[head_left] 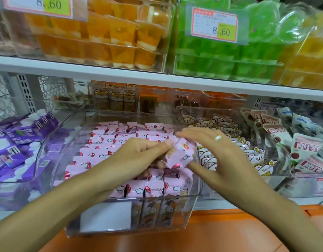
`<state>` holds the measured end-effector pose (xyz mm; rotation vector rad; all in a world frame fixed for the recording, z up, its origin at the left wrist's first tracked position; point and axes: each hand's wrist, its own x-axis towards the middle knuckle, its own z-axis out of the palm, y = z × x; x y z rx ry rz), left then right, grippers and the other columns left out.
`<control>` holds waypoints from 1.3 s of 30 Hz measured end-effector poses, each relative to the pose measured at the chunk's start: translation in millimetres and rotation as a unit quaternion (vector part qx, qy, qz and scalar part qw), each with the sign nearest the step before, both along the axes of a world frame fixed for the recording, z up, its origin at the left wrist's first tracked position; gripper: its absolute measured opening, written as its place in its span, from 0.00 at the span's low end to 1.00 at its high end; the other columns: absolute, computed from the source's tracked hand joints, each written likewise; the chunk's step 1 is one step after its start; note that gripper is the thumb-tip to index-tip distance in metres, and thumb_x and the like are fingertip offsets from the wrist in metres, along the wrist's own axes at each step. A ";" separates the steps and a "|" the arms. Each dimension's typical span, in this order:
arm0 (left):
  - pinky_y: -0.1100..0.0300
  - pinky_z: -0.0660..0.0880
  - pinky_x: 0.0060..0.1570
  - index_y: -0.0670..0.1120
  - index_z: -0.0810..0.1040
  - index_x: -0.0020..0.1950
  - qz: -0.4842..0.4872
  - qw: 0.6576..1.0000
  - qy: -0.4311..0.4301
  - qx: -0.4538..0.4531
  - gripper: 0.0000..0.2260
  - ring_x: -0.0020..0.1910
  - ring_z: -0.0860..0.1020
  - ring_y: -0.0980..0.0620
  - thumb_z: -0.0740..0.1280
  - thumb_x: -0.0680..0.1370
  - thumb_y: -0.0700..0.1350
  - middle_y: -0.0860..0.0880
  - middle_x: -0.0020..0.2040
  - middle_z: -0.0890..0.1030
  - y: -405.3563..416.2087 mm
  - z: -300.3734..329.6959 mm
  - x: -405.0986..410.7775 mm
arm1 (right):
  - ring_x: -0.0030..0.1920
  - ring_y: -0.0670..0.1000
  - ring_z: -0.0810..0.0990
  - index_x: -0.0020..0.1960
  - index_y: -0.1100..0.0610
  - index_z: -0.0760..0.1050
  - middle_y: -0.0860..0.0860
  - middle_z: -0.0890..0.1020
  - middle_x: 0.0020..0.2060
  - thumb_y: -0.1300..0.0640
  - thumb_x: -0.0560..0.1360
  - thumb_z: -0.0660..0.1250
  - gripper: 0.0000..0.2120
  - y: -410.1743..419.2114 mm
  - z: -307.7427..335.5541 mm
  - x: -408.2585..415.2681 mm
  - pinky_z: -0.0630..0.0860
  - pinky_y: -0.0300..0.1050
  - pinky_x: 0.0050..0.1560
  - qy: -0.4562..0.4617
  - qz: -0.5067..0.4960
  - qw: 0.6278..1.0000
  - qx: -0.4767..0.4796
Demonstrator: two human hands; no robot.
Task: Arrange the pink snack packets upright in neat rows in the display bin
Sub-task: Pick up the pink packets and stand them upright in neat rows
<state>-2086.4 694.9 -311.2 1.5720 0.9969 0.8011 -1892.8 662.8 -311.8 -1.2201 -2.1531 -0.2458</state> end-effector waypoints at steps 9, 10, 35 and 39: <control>0.68 0.75 0.42 0.59 0.81 0.50 -0.012 0.995 0.004 0.103 0.19 0.45 0.80 0.65 0.61 0.67 0.66 0.63 0.49 0.82 -0.5 -4.0 0.5 | 0.31 0.55 0.74 0.43 0.65 0.76 0.69 0.79 0.37 0.43 0.61 0.72 0.25 1.2 5.3 0.0 0.70 0.37 0.25 0.411 0.037 0.893 -0.180; 0.68 0.74 0.45 0.61 0.80 0.52 -0.031 0.991 0.020 0.126 0.18 0.47 0.79 0.66 0.64 0.67 0.67 0.65 0.51 0.81 -1.3 -5.9 1.4 | 0.30 0.54 0.74 0.45 0.68 0.75 0.70 0.79 0.38 0.43 0.61 0.72 0.29 2.3 3.9 0.2 0.71 0.38 0.25 0.425 0.039 0.882 -0.202; 0.67 0.68 0.50 0.63 0.73 0.57 -0.055 0.875 0.292 0.382 0.11 0.53 0.68 0.68 0.63 0.75 0.61 0.68 0.55 0.72 -2.7 -27.5 -7.1 | 0.30 0.43 0.77 0.49 0.52 0.73 0.42 0.78 0.34 0.47 0.66 0.68 0.15 -8.4 10.9 12.7 0.74 0.37 0.33 0.339 0.014 0.927 -0.163; 0.62 0.70 0.49 0.62 0.76 0.54 -0.070 0.871 0.310 0.375 0.10 0.52 0.69 0.66 0.62 0.75 0.63 0.66 0.52 0.74 3.1 -25.7 -10.2 | 0.35 0.48 0.79 0.50 0.52 0.73 0.46 0.78 0.40 0.40 0.64 0.67 0.21 -12.9 5.6 4.2 0.77 0.47 0.37 0.268 0.016 0.948 -0.170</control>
